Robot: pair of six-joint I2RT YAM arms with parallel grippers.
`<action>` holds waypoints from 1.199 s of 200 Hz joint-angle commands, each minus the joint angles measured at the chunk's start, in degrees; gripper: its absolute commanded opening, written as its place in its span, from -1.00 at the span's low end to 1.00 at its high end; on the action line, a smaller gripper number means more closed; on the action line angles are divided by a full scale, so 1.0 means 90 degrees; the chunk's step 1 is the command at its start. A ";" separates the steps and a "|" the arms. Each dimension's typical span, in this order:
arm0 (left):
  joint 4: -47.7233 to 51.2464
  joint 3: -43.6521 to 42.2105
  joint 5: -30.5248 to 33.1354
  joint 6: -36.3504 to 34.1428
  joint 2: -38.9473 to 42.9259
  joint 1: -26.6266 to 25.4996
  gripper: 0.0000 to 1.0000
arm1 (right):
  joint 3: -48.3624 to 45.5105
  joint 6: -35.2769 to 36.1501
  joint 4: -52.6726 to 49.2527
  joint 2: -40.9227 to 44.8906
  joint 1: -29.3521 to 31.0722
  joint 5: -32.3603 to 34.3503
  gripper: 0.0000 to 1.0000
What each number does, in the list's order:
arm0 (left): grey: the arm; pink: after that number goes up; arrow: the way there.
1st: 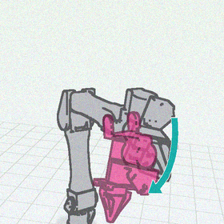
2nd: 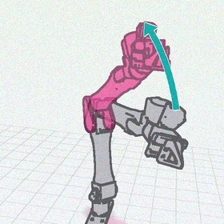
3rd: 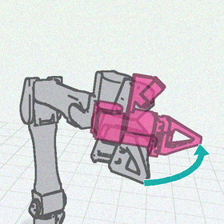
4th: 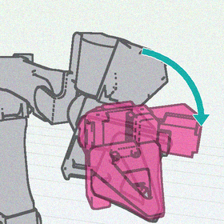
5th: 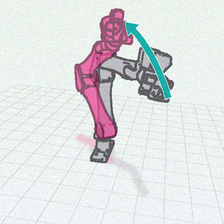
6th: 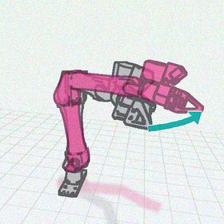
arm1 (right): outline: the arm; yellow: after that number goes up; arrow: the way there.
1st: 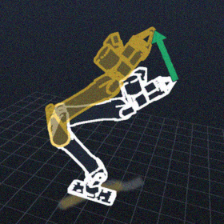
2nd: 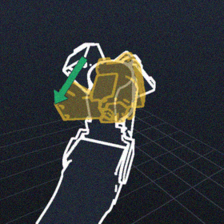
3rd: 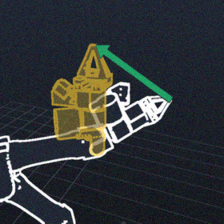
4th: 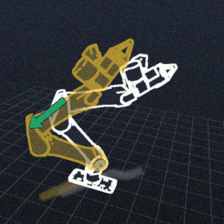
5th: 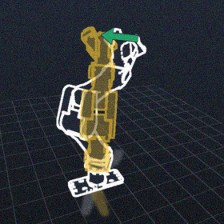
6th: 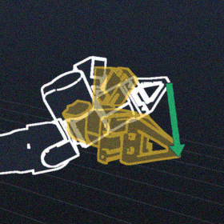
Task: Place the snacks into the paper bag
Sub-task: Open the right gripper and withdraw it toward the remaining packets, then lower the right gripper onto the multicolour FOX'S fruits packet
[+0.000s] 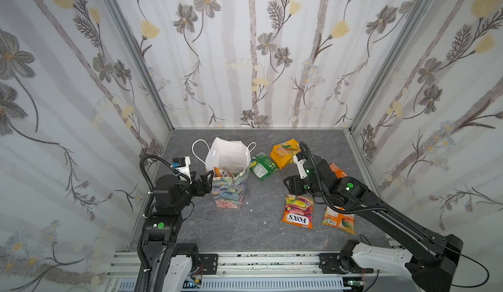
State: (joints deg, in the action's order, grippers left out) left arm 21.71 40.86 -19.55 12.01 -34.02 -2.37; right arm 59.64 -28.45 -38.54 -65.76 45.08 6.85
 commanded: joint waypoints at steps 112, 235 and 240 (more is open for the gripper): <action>-0.0186 -0.0009 0.0047 0.0017 -0.0061 -0.0054 0.61 | -0.1431 -0.0487 0.0180 -0.1331 -0.0047 0.0192 0.35; -0.0186 -0.0023 0.0026 0.0019 -0.0053 -0.0049 0.61 | -0.1982 -0.0198 0.2378 -0.1825 -0.0126 -0.1572 0.35; -0.0186 -0.0007 0.0023 0.0013 -0.0058 -0.0056 0.61 | -0.1965 -0.0207 0.2459 -0.1880 -0.0126 -0.1630 0.35</action>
State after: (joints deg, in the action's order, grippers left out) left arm 21.69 40.84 -19.11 12.01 -34.39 -2.79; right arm 41.87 -30.87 -23.66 -81.19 43.72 -1.17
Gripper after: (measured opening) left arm 0.807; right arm 0.676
